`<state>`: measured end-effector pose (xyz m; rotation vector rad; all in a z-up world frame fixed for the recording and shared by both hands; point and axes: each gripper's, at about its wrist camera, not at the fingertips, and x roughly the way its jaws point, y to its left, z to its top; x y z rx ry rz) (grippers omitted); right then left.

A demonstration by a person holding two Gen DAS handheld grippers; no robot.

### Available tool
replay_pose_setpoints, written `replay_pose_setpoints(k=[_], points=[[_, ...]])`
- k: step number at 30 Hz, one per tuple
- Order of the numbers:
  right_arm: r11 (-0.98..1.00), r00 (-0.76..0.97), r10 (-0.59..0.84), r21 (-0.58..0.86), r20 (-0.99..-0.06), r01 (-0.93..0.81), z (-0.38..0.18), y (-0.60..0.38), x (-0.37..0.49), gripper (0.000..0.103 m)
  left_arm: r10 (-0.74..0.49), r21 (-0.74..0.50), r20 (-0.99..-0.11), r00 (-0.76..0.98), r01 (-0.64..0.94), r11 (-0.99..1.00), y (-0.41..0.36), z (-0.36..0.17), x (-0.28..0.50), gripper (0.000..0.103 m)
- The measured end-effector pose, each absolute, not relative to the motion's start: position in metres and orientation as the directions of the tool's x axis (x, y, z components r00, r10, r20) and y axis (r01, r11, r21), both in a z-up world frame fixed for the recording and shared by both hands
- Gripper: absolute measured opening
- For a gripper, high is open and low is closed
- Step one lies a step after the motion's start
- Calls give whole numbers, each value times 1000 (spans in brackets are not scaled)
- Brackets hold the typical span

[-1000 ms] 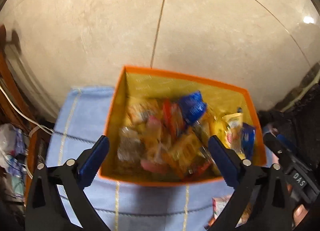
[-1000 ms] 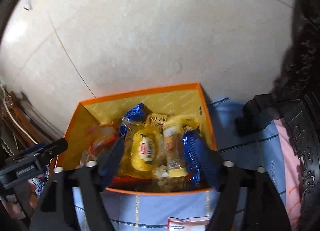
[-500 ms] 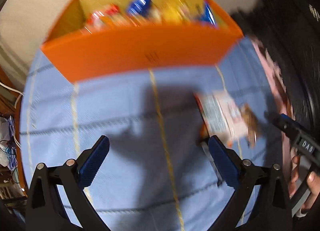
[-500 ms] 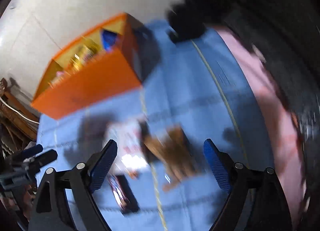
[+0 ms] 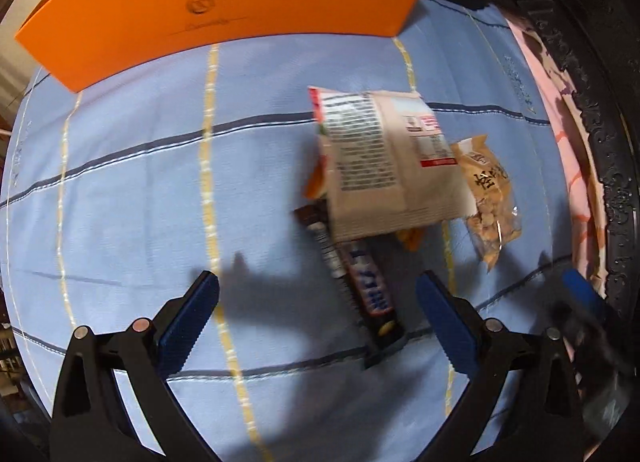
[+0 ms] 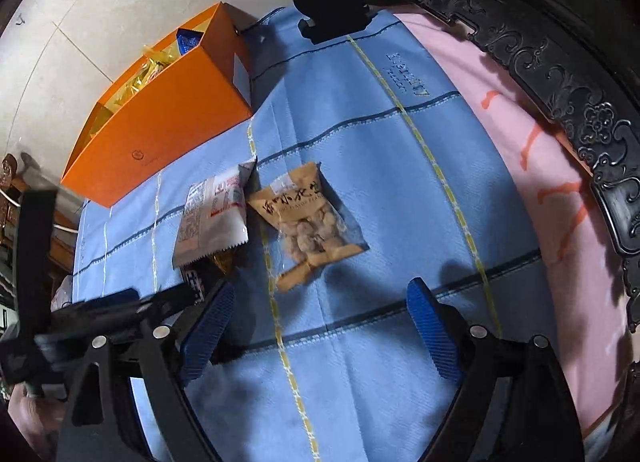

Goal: Organize snacks
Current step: 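Grasp the dark chocolate bar with the left tool, then grasp the brown peanut bag with the right tool while the left tool holds the chocolate bar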

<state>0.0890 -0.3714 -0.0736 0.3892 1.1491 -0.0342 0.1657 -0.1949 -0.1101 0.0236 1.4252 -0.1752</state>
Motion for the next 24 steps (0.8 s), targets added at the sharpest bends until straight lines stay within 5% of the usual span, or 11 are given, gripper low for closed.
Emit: replay_pose_setpoints(k=[6,10,13,15,16,24], points=[[928,420,182,296,-889,226,-71,-380,84,88,-17,-7,-997,74,138,990,-207,-134,168,97],[926,421,189,303,-887,224,-70,-383,87,88,-5,8,-995,96,134,991,-197,-134,164,78],[929,413,189,298,-891,217,-71,-380,93,88,-8,8,-994,111,140,990,-189,-129,164,56],[937,401,177,278,-899,210,-73,-376,98,88,-14,2,-993,115,136,991,-179,-125,166,21],[942,395,165,263,-904,207,-74,-373,101,88,-26,-10,-993,114,135,991,-170,-123,166,18],[998,336,63,67,-940,1,-93,-333,131,88,-118,-111,-989,93,77,991,-108,-123,153,18]])
